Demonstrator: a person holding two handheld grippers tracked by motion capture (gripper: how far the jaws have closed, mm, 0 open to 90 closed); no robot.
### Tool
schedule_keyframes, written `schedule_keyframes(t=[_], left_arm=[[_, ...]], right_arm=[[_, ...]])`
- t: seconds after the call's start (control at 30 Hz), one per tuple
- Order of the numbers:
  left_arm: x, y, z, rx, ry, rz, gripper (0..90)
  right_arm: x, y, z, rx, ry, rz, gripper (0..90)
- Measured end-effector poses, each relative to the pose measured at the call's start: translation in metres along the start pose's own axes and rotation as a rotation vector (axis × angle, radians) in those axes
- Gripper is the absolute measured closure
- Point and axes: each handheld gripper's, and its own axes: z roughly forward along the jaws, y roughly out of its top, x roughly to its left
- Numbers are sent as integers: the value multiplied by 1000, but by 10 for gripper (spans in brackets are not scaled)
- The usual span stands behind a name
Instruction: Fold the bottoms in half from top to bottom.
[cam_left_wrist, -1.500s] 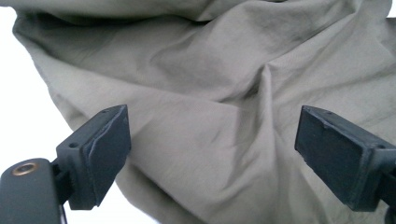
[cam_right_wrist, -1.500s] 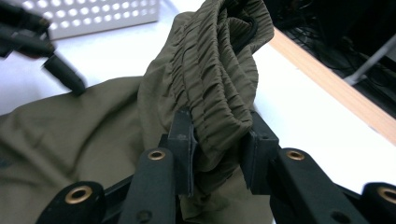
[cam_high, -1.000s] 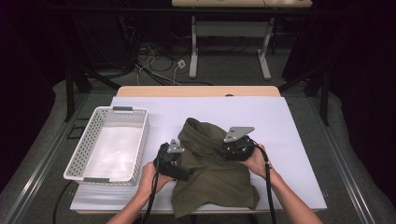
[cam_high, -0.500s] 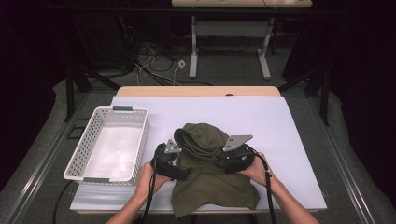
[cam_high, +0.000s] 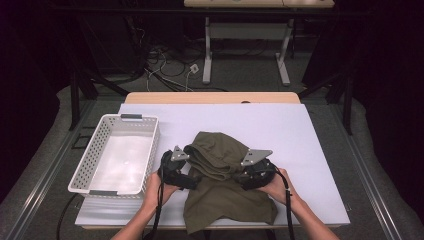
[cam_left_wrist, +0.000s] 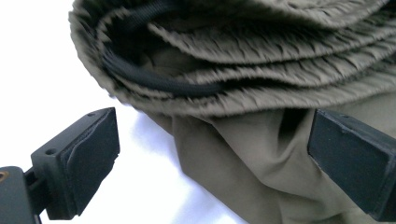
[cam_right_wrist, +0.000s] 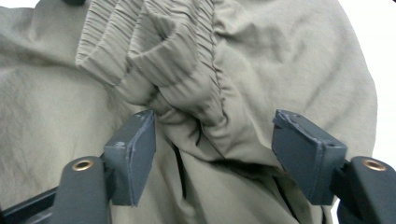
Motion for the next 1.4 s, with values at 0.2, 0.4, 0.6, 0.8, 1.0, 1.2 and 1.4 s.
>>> schedule_keyframes(t=[0.2, 0.4, 0.6, 0.8, 1.0, 1.2, 1.4], left_arm=[[2, 1, 0, -11, 13, 0, 16], [3, 2, 0, -13, 17, 1, 16], [4, 4, -5, -27, 22, -7, 19], [7, 6, -6, -24, 38, -13, 51], [8, 10, -11, -74, 82, -16, 144], [12, 13, -11, -84, 113, -15, 279], [16, 12, 1, -48, 89, -12, 466]], right_arm=[[5, -1, 13, 55, -32, -6, 255], [5, -1, 17, 61, -65, -15, 521], [2, 0, 12, 23, -69, -11, 647], [2, 2, 11, 24, -83, -4, 678], [0, 3, 9, 16, -100, 3, 779], [-1, 6, 5, 14, -125, 10, 832], [-8, 5, 5, 14, -158, 12, 857]])
